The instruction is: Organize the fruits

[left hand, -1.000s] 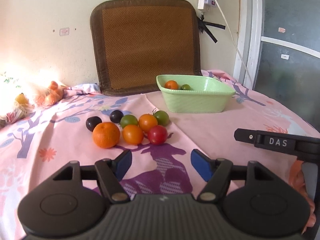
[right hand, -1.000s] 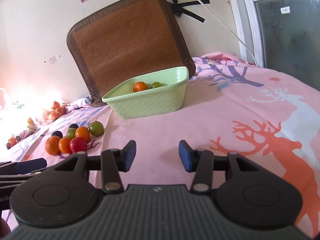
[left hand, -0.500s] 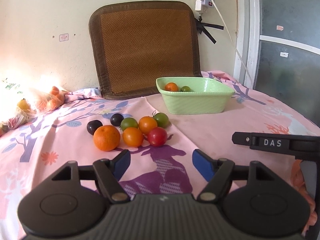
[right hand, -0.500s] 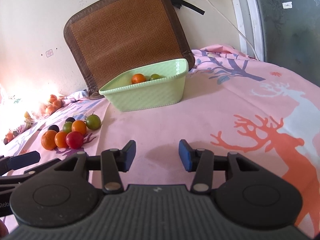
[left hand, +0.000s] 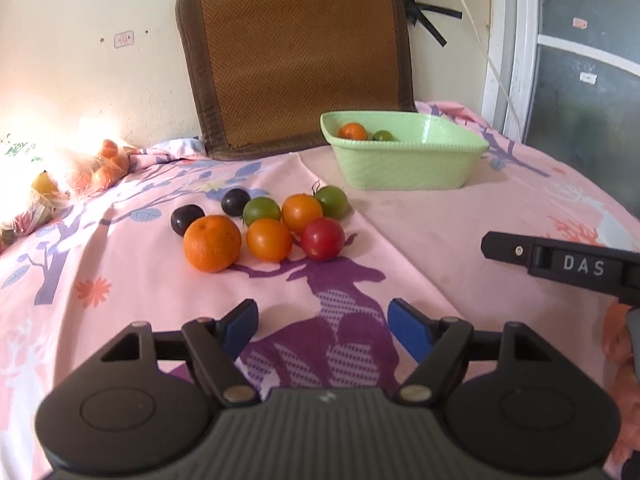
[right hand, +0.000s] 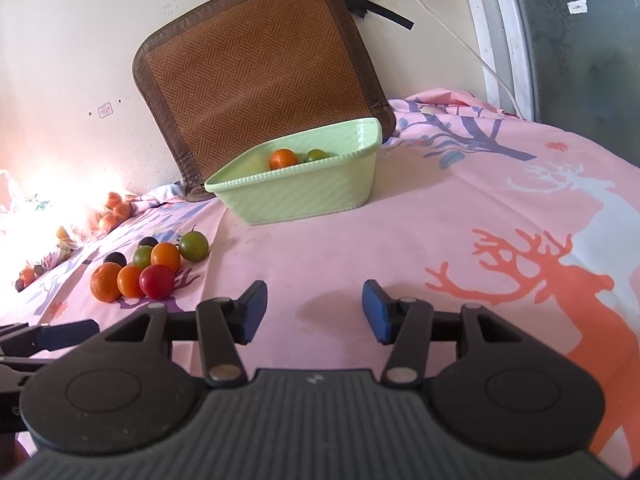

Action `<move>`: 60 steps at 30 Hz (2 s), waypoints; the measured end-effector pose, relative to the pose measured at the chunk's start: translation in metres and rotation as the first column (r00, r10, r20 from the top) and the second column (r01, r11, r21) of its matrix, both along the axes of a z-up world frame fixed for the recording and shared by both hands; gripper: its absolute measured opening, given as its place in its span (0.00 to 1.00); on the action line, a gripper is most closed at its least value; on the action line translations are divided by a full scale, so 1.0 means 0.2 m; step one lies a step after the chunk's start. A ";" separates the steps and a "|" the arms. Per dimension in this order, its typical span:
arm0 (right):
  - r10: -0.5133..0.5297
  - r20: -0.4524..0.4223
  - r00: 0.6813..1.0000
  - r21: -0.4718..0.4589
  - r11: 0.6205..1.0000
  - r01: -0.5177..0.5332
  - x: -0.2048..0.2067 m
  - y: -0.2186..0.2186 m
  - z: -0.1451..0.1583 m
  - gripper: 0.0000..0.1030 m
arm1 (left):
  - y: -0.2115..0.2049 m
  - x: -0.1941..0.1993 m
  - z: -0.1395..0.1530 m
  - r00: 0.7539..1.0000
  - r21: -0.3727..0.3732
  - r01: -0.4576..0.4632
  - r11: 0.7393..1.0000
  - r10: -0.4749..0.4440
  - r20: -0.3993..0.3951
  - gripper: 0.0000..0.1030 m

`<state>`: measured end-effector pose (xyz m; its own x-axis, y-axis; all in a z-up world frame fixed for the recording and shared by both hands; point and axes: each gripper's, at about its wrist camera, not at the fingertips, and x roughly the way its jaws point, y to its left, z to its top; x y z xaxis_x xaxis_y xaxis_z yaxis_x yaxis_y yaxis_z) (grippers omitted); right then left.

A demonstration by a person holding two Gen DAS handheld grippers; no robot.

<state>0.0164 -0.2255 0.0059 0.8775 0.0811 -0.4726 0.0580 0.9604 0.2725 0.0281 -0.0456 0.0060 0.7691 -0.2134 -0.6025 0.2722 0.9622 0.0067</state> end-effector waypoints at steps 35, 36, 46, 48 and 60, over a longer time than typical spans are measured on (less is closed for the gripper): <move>0.213 0.009 0.977 -0.008 0.977 -0.213 0.05 0.11 0.05 0.42 | 0.44 0.13 0.15 0.999 -0.190 -0.029 0.981 0.035 0.029 0.66; 0.254 0.019 0.967 -0.020 0.967 -0.253 0.07 0.14 0.07 0.42 | 0.46 0.16 0.16 0.999 -0.195 -0.041 0.980 0.046 0.025 0.66; 0.445 -0.050 0.894 -0.182 0.876 -0.446 0.29 0.43 0.08 0.43 | 0.48 0.46 0.10 0.994 -0.264 -0.045 0.963 0.018 -0.106 0.63; 0.452 -0.077 0.889 -0.190 0.868 -0.458 0.33 0.45 0.06 0.43 | 0.49 0.46 0.06 0.992 -0.291 -0.044 0.956 0.006 -0.129 0.50; 0.409 -0.041 0.911 -0.177 0.895 -0.410 0.19 0.33 0.05 0.31 | 0.43 0.18 0.08 0.990 -0.365 0.024 0.931 -0.074 -0.123 0.40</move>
